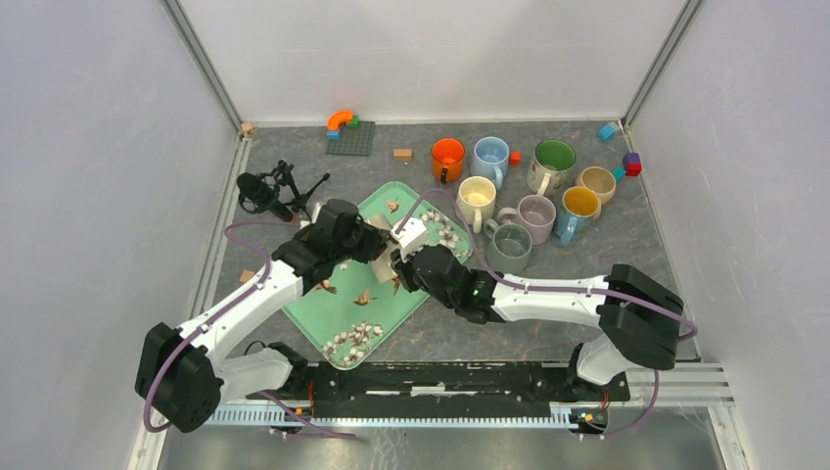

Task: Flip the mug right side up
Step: Turn over the cup on the tray.

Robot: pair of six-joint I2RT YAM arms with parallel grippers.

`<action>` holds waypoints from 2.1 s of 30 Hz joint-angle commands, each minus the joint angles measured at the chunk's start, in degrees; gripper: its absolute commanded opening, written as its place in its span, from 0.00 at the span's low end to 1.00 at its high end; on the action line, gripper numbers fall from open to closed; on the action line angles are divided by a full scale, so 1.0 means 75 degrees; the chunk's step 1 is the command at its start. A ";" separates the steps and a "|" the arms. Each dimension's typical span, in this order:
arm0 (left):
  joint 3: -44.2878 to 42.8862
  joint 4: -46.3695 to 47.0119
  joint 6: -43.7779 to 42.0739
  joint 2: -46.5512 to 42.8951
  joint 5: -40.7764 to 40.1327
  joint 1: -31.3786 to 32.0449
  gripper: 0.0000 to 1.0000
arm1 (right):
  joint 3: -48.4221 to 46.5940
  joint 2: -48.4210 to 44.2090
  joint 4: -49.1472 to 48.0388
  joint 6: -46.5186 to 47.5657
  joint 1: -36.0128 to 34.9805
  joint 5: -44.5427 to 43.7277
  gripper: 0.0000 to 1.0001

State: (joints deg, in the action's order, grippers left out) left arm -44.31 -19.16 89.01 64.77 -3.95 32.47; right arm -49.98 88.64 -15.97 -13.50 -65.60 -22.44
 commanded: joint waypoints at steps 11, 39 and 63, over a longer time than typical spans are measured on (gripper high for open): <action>-0.0936 -0.0652 -0.2030 0.0189 0.0008 -0.0087 0.39 | 0.0131 -0.0890 -0.0258 0.0908 0.0298 -0.0054 0.00; -0.1291 -0.0108 -0.6560 0.0448 0.3365 -0.1181 0.66 | -0.1103 -0.0864 0.1985 0.3403 0.0825 0.2352 0.00; -0.0866 -0.0258 -1.3579 -0.0351 0.4190 -0.1023 0.72 | -0.0290 -0.1082 0.1626 0.4654 0.2123 0.5498 0.00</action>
State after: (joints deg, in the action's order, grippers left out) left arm -51.64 -25.15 6.17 61.82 24.51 22.02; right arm -51.46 81.97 0.82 19.20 -49.78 14.52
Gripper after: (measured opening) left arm 0.740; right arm 0.277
